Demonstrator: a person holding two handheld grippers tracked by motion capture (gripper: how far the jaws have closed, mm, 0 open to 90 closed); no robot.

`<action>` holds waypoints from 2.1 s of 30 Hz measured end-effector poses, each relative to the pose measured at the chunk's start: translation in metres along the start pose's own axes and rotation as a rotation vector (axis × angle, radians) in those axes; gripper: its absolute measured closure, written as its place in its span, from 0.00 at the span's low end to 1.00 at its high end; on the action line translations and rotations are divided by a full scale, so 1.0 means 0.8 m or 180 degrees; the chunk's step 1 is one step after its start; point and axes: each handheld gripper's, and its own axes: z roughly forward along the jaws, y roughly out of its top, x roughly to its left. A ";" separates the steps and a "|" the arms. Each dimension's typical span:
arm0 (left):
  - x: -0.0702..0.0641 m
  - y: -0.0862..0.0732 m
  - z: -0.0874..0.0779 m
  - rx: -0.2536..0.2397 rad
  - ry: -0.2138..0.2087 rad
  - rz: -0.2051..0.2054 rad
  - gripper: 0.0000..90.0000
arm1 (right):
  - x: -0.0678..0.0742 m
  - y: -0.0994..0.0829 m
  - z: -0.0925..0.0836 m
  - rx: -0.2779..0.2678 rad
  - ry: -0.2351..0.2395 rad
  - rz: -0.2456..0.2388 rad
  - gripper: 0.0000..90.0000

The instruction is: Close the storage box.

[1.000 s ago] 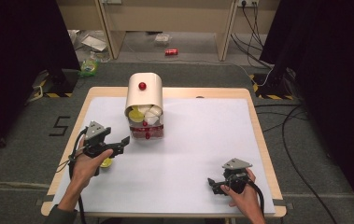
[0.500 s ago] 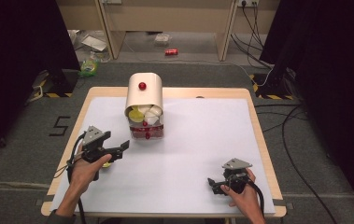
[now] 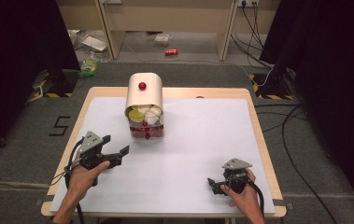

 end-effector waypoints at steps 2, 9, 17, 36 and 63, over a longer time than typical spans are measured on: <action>0.001 -0.003 -0.003 -0.0010 -0.0001 -0.0013 0.17 | 0.000 0.000 0.000 -0.0001 -0.0001 -0.0004 0.01; 0.004 -0.016 -0.012 -0.0025 0.0000 -0.0042 0.17 | 0.000 0.000 0.000 -0.0002 0.0003 -0.0003 0.01; 0.004 -0.029 -0.018 -0.0033 -0.0011 -0.0044 0.17 | 0.000 0.000 0.000 -0.0001 0.0000 -0.0002 0.01; 0.001 -0.059 -0.028 -0.0020 -0.0011 -0.0004 0.17 | 0.000 0.000 0.000 0.0000 0.0002 0.0000 0.01; -0.007 -0.109 -0.035 0.0133 0.0015 0.0117 0.17 | 0.000 0.000 0.000 0.0002 0.0002 -0.0002 0.01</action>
